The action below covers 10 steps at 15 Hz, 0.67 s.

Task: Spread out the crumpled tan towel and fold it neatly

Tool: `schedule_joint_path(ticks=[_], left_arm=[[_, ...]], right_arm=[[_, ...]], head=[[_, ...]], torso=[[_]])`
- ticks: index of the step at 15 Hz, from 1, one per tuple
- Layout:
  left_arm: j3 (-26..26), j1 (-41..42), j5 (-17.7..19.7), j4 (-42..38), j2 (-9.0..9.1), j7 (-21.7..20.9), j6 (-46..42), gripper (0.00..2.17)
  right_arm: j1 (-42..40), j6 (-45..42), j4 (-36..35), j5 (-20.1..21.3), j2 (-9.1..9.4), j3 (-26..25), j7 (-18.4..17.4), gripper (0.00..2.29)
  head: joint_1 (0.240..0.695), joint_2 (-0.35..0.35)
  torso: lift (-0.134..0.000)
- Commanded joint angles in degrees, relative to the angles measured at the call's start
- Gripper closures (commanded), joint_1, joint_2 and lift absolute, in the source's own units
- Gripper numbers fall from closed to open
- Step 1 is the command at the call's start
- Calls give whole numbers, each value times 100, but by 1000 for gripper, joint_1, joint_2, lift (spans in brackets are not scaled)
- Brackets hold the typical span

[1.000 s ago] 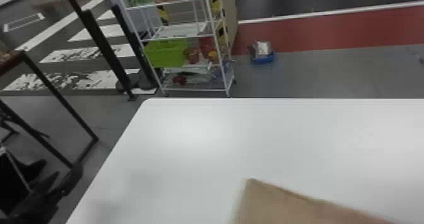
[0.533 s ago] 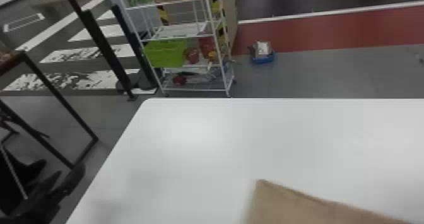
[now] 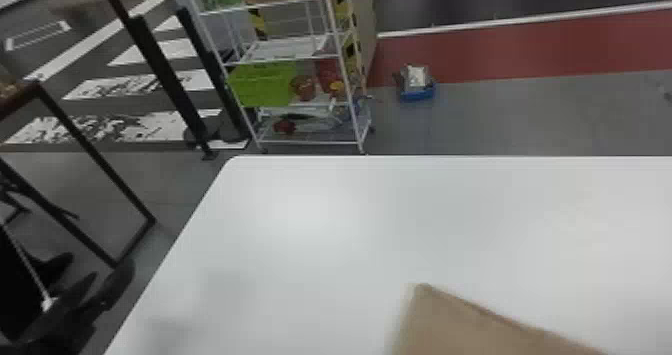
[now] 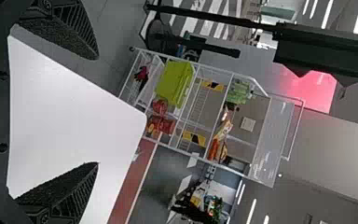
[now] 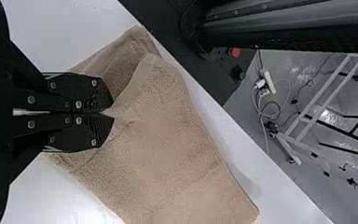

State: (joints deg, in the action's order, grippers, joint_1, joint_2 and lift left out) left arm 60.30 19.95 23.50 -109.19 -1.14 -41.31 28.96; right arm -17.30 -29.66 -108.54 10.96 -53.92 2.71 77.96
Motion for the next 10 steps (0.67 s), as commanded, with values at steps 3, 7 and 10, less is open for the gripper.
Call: schedule_joint_path(ticks=[3,7,10], left_arm=[[35,0,-4,-32,0,0,18,76],[96,0,5,-14,-9,-9,0,76],[70,0,-4,39,-35,0,0,76]], right_arm=[[104,62,-238,-1114,48,-685,36,1146],[-458,9,-669,-1052,-22,-1089,36,1146],[-581,-26,-660,-868,-31,-1133,36,1146]], head=[[695,350],[695,350],[695,350]], torso=[[-122],[-122],[-122]])
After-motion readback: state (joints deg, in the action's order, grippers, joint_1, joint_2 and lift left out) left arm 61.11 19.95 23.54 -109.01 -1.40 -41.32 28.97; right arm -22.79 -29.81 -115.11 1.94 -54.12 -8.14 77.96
